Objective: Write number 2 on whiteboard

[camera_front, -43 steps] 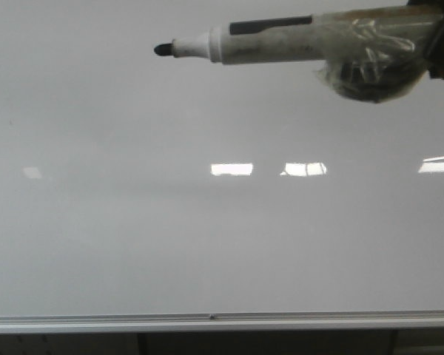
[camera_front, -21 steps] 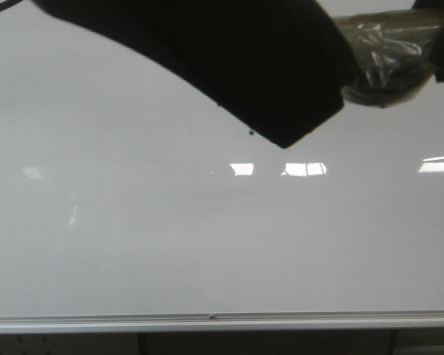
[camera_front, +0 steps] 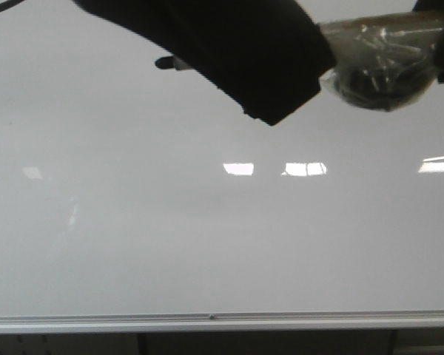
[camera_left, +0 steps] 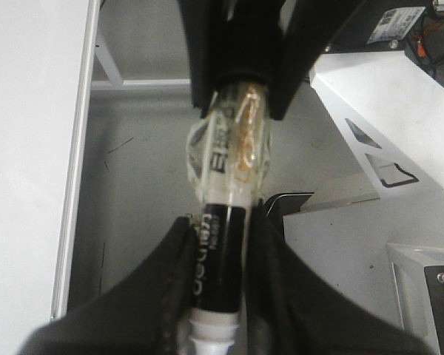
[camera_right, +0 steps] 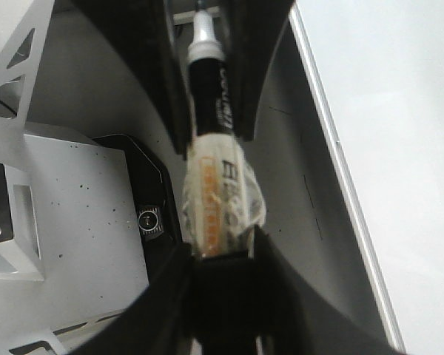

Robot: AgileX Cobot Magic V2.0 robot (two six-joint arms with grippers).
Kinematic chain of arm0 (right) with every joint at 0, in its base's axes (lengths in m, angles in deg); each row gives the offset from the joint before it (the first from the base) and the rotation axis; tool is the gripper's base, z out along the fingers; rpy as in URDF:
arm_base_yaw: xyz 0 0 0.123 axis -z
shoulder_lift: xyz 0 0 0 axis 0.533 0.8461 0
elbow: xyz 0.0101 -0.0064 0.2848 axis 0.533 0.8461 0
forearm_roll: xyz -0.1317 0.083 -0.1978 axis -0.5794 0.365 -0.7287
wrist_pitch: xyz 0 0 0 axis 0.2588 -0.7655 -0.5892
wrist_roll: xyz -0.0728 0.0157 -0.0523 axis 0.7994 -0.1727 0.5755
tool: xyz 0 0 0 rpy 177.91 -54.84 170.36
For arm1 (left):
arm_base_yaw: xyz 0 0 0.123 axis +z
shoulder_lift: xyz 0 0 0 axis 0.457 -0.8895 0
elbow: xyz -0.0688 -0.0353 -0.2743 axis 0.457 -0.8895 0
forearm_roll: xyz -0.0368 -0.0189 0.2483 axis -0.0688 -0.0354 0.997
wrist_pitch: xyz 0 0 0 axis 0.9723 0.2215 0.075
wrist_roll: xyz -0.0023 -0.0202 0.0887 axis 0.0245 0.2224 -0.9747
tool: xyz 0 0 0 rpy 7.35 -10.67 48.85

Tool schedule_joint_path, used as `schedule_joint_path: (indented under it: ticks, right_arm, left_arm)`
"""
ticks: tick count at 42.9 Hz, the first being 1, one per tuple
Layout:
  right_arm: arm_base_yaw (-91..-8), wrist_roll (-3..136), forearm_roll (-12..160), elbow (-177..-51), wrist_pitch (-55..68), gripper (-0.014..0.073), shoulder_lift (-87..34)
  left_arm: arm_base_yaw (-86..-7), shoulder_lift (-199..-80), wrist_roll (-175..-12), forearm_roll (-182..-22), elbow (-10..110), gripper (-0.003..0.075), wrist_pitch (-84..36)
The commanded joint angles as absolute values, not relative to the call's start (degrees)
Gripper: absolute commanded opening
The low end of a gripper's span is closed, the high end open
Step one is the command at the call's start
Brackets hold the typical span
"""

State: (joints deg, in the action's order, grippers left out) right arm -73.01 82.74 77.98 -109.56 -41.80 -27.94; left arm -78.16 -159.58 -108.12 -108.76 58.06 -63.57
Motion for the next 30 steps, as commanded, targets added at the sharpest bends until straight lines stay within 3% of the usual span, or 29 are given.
schedule_joint_path:
  ticks: [1,6,9,13,17,22,24,30]
  right_arm:
    - [-73.16,82.54,79.61,-111.69,-39.59,-0.0080,-28.84]
    - [-73.16,82.49,79.61,-111.69,-39.53,-0.0060,-28.84]
    - [-73.16,82.49,79.61,-111.69,-39.53,0.0011,-28.84]
    - [-73.16,82.49,79.55,-111.69,-39.53,0.0188,-28.84]
    - [-73.16,82.44,79.55,-111.69,-39.68,0.0421,-28.84]
    - [-73.06,82.37,78.95,-111.69,-41.08,0.0612,-28.95]
    - [-72.75,82.07,78.47,-111.69,-41.72,0.0650,-29.28]
    - [-69.26,76.57,74.18,-111.69,-42.95,0.0650,-30.89]
  left_arm:
    - [-78.50,-158.02,-107.27,-111.05,59.99,0.0005,-60.69]
    - [-78.50,-158.02,-107.27,-111.05,59.99,-0.0020,-60.69]
    - [-78.50,-158.02,-107.27,-111.05,59.99,-0.0020,-60.69]
    - [-78.50,-158.02,-107.27,-111.05,59.99,-0.0020,-60.69]
    - [-78.50,-158.02,-107.27,-111.05,59.99,-0.0020,-60.69]
    - [-78.39,-158.02,-107.27,-111.05,59.99,-0.0020,-60.69]
    - [-78.39,-158.02,-107.27,-110.89,59.99,-0.0020,-60.69]
    - [-77.75,-158.02,-106.74,-109.44,59.99,-0.0020,-60.73]
